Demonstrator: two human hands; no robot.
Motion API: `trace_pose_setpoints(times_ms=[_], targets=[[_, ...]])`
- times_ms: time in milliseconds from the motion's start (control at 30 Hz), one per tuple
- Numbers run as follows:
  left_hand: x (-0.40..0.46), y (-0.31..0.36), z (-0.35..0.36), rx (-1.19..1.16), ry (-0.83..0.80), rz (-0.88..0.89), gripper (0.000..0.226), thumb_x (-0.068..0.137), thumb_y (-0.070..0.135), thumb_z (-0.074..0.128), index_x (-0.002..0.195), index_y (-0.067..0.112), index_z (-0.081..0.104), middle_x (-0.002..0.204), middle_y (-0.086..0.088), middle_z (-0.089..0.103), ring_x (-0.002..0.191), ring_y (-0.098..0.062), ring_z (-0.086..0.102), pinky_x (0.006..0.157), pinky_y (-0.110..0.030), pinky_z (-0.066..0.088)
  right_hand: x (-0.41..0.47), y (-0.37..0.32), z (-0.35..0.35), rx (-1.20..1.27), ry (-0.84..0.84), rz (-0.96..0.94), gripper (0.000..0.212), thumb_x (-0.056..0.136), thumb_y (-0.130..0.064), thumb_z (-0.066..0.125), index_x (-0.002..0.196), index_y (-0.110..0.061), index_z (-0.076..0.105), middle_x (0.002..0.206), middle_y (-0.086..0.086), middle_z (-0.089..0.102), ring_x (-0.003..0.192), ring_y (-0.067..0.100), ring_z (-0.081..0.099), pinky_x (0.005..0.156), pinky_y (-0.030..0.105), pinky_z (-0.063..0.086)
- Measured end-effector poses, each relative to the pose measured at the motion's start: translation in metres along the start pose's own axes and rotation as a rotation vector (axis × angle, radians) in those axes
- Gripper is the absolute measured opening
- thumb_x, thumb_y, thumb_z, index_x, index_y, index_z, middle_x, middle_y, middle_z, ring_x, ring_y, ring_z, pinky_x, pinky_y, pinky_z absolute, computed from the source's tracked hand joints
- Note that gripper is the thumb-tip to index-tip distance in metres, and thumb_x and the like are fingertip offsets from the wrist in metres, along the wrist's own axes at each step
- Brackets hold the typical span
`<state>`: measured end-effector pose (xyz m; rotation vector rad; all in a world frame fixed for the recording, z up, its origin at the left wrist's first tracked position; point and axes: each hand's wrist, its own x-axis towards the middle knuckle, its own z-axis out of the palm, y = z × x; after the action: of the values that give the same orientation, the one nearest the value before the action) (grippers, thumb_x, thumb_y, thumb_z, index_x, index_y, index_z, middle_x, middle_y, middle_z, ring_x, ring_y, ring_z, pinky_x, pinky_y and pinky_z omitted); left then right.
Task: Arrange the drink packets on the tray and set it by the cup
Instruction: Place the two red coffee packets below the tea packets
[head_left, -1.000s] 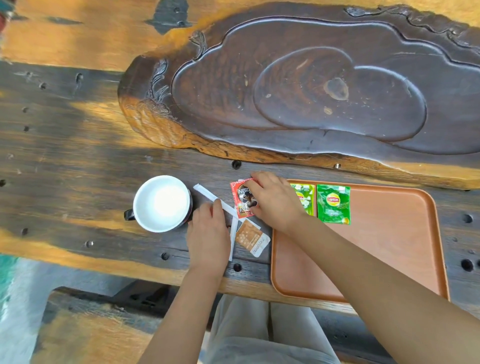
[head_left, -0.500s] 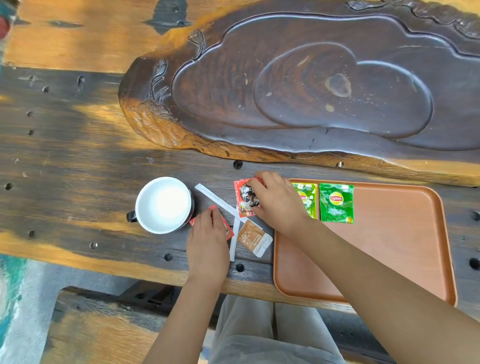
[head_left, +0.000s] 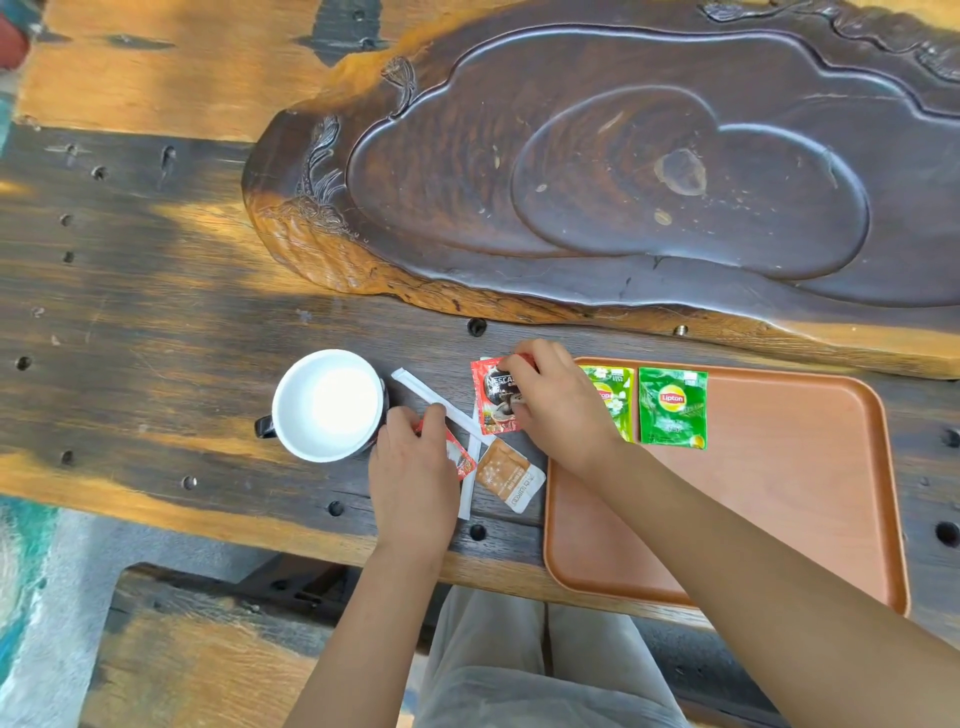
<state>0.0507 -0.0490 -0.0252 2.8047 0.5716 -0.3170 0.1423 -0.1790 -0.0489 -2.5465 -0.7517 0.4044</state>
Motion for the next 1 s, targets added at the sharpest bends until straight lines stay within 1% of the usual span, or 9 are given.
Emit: trace_pose_setpoints(times_ms=[133,233,467,600,667,733,833,900,1000], targets=[[-0.002,0.006,-0.007,-0.181,0.085,0.032,0.032,0.075,-0.009,0.059,0.103,0.005,0.064,0.101,-0.016,0.059,0.083,-0.030,0.059,0.066,-0.041,0.053,-0.001,0.003,0.000,0.141,0.086,0.010,0.038,0.071,0.018,0.055,0.105,0.002,0.060,0.104,0.018,0.057,0.099,0.035,0.052,0.074,0.044,0.051],[0.001,0.007,-0.015,-0.304,0.172,0.023,0.033,0.077,-0.012,0.054,0.100,0.007,0.067,0.099,-0.010,0.061,0.085,-0.025,0.059,0.067,-0.034,0.051,-0.002,0.005,-0.002,0.265,0.179,0.043,0.034,0.072,0.021,0.052,0.097,0.002,0.064,0.096,0.017,0.059,0.093,0.034,0.056,0.076,0.036,0.049],[0.011,0.003,-0.040,-0.368,0.385,0.059,0.032,0.082,-0.006,0.044,0.104,0.004,0.066,0.097,-0.014,0.060,0.090,-0.024,0.056,0.077,-0.021,0.039,-0.013,0.002,-0.025,0.441,0.300,0.066,0.028,0.078,0.015,0.052,0.096,-0.002,0.065,0.093,0.000,0.048,0.079,-0.001,0.040,0.067,0.001,0.034],[0.011,0.007,-0.054,-0.433,0.474,0.129,0.032,0.082,-0.006,0.040,0.100,0.003,0.066,0.093,-0.012,0.058,0.089,-0.016,0.051,0.083,-0.017,0.039,-0.042,0.017,-0.045,0.550,0.380,0.174,0.034,0.075,0.014,0.053,0.093,-0.011,0.068,0.091,-0.001,0.049,0.081,0.002,0.048,0.073,0.015,0.044],[0.010,0.018,-0.054,-0.513,0.396,0.162,0.033,0.081,-0.013,0.043,0.094,0.005,0.067,0.093,-0.007,0.058,0.087,-0.003,0.048,0.082,-0.006,0.034,-0.064,0.033,-0.054,0.564,0.362,0.256,0.039,0.074,0.015,0.055,0.091,-0.018,0.069,0.088,-0.001,0.052,0.084,-0.004,0.050,0.074,0.012,0.043],[0.007,0.036,-0.045,-0.560,0.229,0.243,0.035,0.079,-0.014,0.044,0.090,0.008,0.068,0.092,-0.002,0.058,0.086,0.005,0.048,0.081,-0.003,0.033,-0.088,0.051,-0.059,0.558,0.315,0.324,0.048,0.074,0.016,0.057,0.085,-0.030,0.065,0.087,-0.008,0.054,0.086,-0.009,0.051,0.073,0.006,0.041],[-0.002,0.063,-0.015,-0.574,-0.034,0.388,0.038,0.078,-0.011,0.040,0.091,0.012,0.069,0.093,0.000,0.057,0.088,-0.002,0.051,0.078,-0.008,0.038,-0.118,0.069,-0.059,0.565,0.251,0.387,0.061,0.073,0.020,0.057,0.079,-0.041,0.059,0.090,-0.013,0.055,0.088,-0.009,0.053,0.074,0.005,0.043],[-0.010,0.076,0.005,-0.561,-0.157,0.448,0.040,0.078,-0.007,0.038,0.094,0.014,0.068,0.097,-0.002,0.057,0.091,-0.013,0.055,0.077,-0.019,0.042,-0.133,0.076,-0.056,0.565,0.216,0.402,0.060,0.073,0.021,0.056,0.079,-0.039,0.061,0.090,-0.010,0.057,0.090,-0.010,0.054,0.074,0.004,0.043],[-0.017,0.088,0.026,-0.519,-0.257,0.472,0.038,0.079,-0.011,0.044,0.097,0.012,0.067,0.097,-0.005,0.056,0.092,-0.021,0.056,0.076,-0.026,0.044,-0.147,0.084,-0.048,0.523,0.187,0.396,0.045,0.074,0.021,0.054,0.084,-0.021,0.069,0.091,0.000,0.059,0.092,-0.012,0.053,0.077,0.004,0.042]])
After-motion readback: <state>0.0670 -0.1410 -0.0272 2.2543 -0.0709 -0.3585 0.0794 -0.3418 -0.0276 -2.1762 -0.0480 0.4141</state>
